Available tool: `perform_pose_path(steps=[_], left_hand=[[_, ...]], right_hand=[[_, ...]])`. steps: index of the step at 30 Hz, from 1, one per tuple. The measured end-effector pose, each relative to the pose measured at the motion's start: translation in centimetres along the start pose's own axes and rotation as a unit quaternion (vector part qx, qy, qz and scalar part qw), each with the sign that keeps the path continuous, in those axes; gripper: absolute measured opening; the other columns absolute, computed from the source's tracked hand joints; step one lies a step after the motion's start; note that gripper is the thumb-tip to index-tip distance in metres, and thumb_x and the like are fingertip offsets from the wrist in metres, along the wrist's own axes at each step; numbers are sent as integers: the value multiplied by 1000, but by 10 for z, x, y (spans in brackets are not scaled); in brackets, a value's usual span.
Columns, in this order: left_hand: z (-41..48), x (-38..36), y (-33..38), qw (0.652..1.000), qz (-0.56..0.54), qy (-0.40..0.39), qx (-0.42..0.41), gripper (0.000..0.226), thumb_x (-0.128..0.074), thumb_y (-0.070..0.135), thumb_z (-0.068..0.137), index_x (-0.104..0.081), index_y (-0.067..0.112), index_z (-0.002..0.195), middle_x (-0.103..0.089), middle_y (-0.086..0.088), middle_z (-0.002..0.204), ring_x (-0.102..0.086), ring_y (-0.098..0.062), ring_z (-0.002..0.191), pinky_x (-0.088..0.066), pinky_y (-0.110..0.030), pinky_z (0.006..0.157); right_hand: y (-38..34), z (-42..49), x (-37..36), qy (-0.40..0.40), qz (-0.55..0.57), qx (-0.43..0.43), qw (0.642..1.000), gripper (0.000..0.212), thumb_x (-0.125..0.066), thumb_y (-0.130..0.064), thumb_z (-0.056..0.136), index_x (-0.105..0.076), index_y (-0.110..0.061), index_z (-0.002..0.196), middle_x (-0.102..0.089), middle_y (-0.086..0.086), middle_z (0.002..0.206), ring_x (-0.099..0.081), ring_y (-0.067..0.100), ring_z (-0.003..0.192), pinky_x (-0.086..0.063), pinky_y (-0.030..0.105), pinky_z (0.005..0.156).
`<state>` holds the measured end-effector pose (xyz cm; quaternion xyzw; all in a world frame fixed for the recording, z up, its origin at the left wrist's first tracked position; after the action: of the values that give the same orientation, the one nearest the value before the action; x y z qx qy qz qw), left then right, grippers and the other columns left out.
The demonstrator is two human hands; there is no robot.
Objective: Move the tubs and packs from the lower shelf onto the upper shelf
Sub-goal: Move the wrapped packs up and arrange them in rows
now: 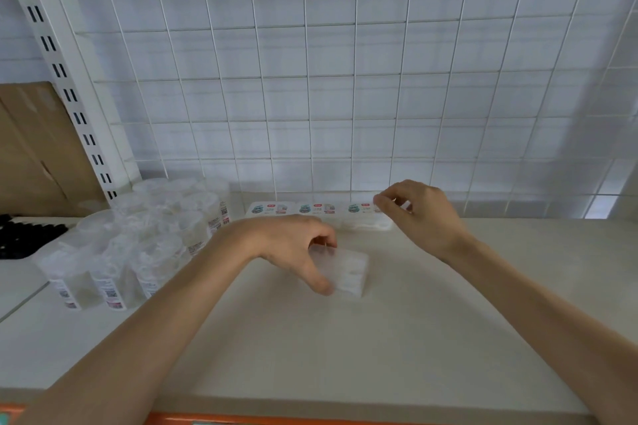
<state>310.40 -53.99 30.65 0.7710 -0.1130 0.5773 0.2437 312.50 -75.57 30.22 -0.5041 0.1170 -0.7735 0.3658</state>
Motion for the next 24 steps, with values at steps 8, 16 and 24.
perform_pose_path(steps=[8,16,24], left_hand=[[3,6,11,966,-25,254,-30,58,-79,63,65,-57,32,109,-54,18,104,-55,-5,99,-47,-30,87],[6,8,3,936,-61,345,-40,71,-85,56,64,-52,29,121,-49,17,114,-50,0,103,-44,-20,80],[9,11,-12,867,-344,347,96,54,-33,60,99,-62,14,102,-67,-2,85,-64,-15,70,-48,-28,66]], right_hand=[[-16,-6,1,-14,158,-48,986,20,-64,-44,90,-71,-26,85,-71,-4,78,-65,14,69,-48,17,62],[-17,-5,0,-35,253,-95,962,20,-75,-31,84,-71,-21,100,-75,1,82,-64,8,66,-44,15,60],[-15,-5,7,-32,333,-73,940,22,-73,-13,86,-68,-23,104,-76,-2,89,-64,4,73,-46,14,67]])
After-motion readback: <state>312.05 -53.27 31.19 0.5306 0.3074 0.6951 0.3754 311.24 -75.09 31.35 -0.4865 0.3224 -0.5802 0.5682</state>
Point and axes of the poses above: each hand's wrist, its own z-axis towards the middle knuckle, its own x-axis out of the back of the hand, y = z × x, the point moved 3 cm from there along z, towards the middle knuckle
